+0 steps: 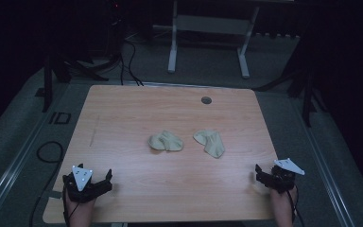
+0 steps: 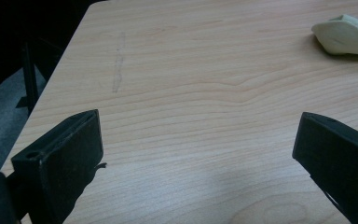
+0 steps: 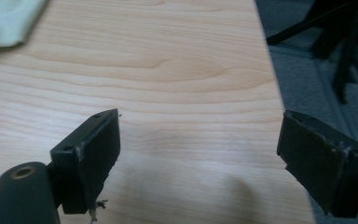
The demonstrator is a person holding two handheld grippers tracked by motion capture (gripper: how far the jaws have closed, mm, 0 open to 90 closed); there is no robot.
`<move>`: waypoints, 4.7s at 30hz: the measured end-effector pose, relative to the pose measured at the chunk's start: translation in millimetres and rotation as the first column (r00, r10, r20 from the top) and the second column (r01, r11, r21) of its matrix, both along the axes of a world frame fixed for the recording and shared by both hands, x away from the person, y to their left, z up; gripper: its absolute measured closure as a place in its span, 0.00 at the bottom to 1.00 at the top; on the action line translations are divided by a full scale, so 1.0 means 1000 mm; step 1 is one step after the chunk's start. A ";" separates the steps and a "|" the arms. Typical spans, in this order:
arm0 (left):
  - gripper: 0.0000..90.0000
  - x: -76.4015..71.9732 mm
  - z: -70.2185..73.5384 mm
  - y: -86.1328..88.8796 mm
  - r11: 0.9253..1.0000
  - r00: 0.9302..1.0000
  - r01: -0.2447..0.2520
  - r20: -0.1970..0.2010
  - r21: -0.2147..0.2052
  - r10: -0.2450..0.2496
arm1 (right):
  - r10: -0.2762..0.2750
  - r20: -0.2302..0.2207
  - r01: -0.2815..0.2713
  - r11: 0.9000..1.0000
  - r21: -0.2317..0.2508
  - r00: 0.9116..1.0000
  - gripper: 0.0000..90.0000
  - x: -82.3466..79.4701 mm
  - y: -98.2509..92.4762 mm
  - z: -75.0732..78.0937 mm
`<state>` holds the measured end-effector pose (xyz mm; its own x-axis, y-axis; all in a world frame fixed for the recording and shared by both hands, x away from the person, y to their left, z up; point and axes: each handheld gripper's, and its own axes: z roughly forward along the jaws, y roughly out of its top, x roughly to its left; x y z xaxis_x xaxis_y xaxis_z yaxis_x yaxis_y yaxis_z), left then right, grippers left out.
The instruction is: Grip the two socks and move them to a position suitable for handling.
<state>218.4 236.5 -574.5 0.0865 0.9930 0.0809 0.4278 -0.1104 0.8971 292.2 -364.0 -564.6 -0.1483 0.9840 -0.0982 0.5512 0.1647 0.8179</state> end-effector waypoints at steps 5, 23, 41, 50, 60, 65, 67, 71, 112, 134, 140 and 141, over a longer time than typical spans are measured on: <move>0.02 0.000 0.000 -0.002 1.000 1.000 -0.009 0.004 0.001 0.009 | 0.006 -0.014 -0.006 1.000 -0.015 1.000 0.16 0.001 0.002 0.006; 0.02 -0.004 0.003 -0.017 0.998 0.998 0.049 -0.028 -0.040 -0.050 | 0.129 -0.103 -0.130 0.992 -0.001 0.986 0.14 0.023 0.032 0.022; 0.02 -0.004 0.003 -0.016 0.998 0.998 0.054 -0.032 -0.045 -0.055 | 0.227 -0.130 -0.225 0.974 0.034 0.965 0.14 0.065 0.087 0.049; 0.02 -0.004 0.003 -0.018 0.994 0.995 0.097 -0.029 -0.042 -0.098 | 0.284 -0.139 -0.279 0.959 0.051 0.949 0.15 0.085 0.124 0.057; 0.02 -0.004 0.003 -0.018 0.994 0.994 0.103 -0.030 -0.044 -0.104 | 0.302 -0.200 -0.298 0.953 0.048 0.932 0.18 0.119 0.160 0.043; 0.02 -0.006 0.004 -0.017 0.991 0.993 0.115 -0.005 -0.065 -0.116 | 0.295 -0.217 -0.294 0.955 0.036 0.930 0.23 0.134 0.170 0.037; 0.02 -0.007 0.005 -0.017 0.992 0.994 0.111 -0.001 -0.052 -0.111 | 0.288 -0.231 -0.290 0.957 0.030 0.929 0.24 0.139 0.174 0.033; 0.02 -0.007 0.004 -0.016 0.994 0.995 0.103 -0.006 -0.044 -0.104 | 0.278 -0.249 -0.278 0.960 0.033 0.928 0.26 0.145 0.177 0.025; 0.02 -0.006 0.004 -0.019 0.992 0.993 0.119 -0.013 -0.046 -0.120 | 0.453 -0.155 -0.459 0.888 -0.006 0.878 0.87 0.084 0.163 0.102; 0.02 -0.007 0.004 -0.025 0.992 0.992 0.121 -0.021 -0.022 -0.121 | 0.549 -0.166 -0.555 0.832 0.007 0.819 0.87 0.002 0.180 0.072; 0.02 -0.006 0.004 -0.029 0.990 0.990 0.138 -0.024 -0.022 -0.139 | 0.583 -0.172 -0.592 0.806 -0.002 0.794 0.87 -0.007 0.199 0.054; 0.02 -0.007 0.003 -0.029 0.990 0.990 0.139 -0.025 -0.023 -0.139 | 0.586 -0.177 -0.595 0.804 0.004 0.791 0.87 -0.007 0.202 0.050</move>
